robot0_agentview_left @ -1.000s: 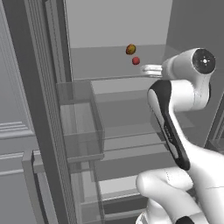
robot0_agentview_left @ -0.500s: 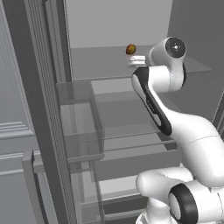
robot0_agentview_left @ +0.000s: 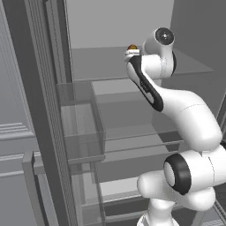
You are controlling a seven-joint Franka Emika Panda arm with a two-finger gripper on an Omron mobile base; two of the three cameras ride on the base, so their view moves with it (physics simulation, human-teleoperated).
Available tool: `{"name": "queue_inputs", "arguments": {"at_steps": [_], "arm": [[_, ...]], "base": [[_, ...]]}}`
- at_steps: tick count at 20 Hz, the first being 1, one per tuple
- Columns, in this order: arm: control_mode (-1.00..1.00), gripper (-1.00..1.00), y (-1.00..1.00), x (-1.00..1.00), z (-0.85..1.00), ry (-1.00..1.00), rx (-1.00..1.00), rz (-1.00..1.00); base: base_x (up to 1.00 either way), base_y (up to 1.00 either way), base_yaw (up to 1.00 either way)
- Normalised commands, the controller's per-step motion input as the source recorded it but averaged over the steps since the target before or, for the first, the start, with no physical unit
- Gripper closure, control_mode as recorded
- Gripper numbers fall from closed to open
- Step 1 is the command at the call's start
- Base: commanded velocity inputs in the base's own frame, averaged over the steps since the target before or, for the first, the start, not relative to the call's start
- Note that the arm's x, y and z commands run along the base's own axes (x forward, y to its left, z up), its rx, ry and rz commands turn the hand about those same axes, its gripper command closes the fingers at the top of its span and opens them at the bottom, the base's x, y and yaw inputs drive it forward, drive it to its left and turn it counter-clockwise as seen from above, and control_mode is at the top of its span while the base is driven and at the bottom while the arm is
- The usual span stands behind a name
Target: Take the strawberry from the fridge and place it on top of the pancake, located on the dining counter.
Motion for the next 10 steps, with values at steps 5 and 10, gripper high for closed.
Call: {"name": "queue_inputs", "arguments": {"at_steps": [5,10], "arm": [[-1.0,-1.0,0.0,0.46,-0.01,0.0,0.0,0.0],[-1.0,-1.0,0.0,0.33,-0.04,0.0,0.0,0.0]], "base": [[0.0,0.0,0.0],[0.0,0.0,0.0]]}}
